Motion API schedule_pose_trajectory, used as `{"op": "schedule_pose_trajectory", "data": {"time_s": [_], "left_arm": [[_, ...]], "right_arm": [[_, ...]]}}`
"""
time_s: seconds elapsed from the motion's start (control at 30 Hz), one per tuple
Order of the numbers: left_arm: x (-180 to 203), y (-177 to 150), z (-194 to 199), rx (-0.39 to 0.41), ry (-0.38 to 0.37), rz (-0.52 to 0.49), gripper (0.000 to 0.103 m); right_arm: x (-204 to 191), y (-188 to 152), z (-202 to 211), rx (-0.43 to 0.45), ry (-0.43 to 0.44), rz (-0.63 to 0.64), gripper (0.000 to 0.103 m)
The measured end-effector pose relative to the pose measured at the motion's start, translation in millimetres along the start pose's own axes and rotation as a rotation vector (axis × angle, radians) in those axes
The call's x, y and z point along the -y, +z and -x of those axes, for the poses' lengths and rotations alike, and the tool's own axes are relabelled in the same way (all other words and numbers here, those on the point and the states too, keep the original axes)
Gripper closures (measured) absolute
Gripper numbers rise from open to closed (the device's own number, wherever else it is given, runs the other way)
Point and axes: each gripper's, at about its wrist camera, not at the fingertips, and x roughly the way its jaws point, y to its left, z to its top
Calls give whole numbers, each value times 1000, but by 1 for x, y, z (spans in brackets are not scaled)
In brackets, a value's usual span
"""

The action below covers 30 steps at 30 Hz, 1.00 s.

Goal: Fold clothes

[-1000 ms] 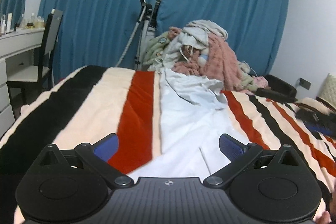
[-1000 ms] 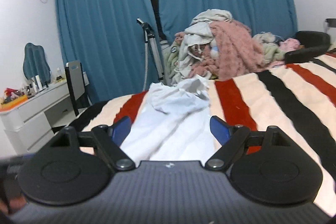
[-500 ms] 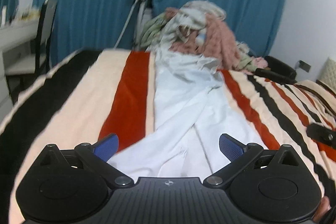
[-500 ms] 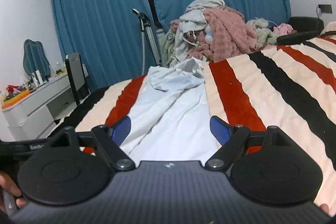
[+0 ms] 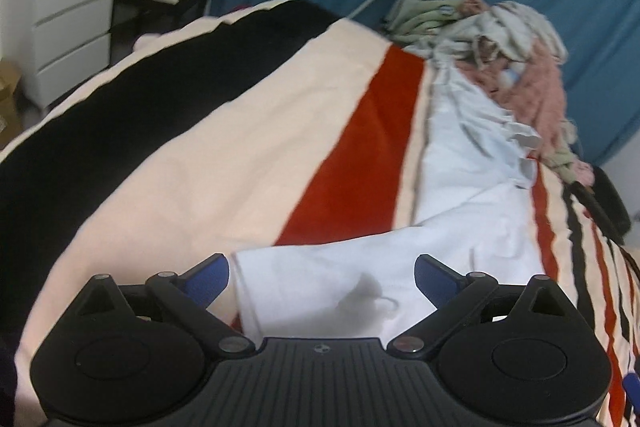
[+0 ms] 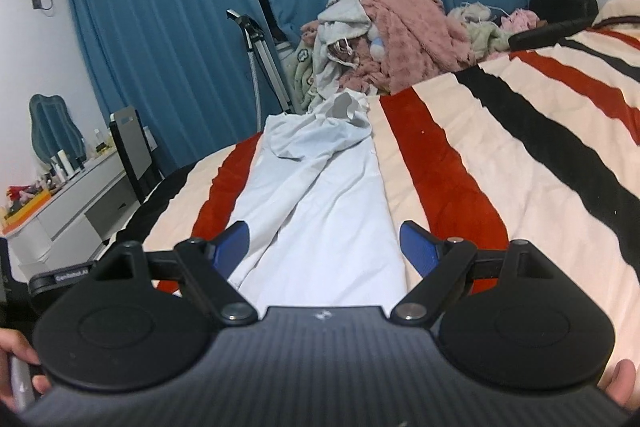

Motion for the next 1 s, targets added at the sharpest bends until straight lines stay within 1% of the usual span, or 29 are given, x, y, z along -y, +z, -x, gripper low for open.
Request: {"op": "schedule_pose_trajectory", "data": {"time_s": [0.13, 0.2, 0.23, 0.27, 0.3, 0.33, 0.37, 0.4, 0.43, 0.47, 0.53, 0.57, 0.6, 0.8, 0.83, 1.0], "left_arm": [[-8, 0, -9, -33, 27, 48, 10], [-14, 1, -16, -59, 26, 91, 18], [-17, 1, -20, -72, 28, 109, 20], [-19, 2, -24, -85, 31, 126, 25], [-21, 2, -26, -92, 39, 132, 33], [-21, 1, -27, -91, 50, 131, 38], [-20, 0, -27, -86, 64, 126, 51], [-18, -2, -27, -80, 78, 121, 66], [-17, -3, -27, -74, 92, 115, 75], [-16, -5, -27, -73, 92, 110, 88], [-11, -8, -21, -62, 76, 80, 95], [-9, -9, -18, -57, 68, 64, 96], [-2, -12, -8, -29, 50, 26, 97], [46, -37, 63, 171, -77, -239, 98], [56, -45, 76, 197, -106, -290, 98], [115, -103, 117, 221, -247, -550, 98]], "right_arm": [[3, -1, -1, -14, -2, -24, 19], [4, -1, -2, -20, -5, -32, 19], [4, -2, -2, -23, -5, -35, 19], [4, -2, -2, -26, -4, -38, 20], [4, -3, -2, -28, -3, -41, 19], [4, -3, -2, -31, -2, -43, 20], [3, -3, -2, -31, -1, -42, 20], [3, -4, -2, -32, 0, -41, 20], [2, -4, -1, -31, 0, -38, 20], [2, -4, 0, -29, -1, -36, 20], [2, -3, 2, -23, -4, -37, 19], [3, -3, 3, -20, -4, -39, 19], [4, -1, 5, -14, -5, -44, 20], [17, 8, 18, 24, -10, -85, 19], [20, 10, 20, 27, -11, -97, 19], [34, 21, 26, 57, -18, -139, 19]]}}
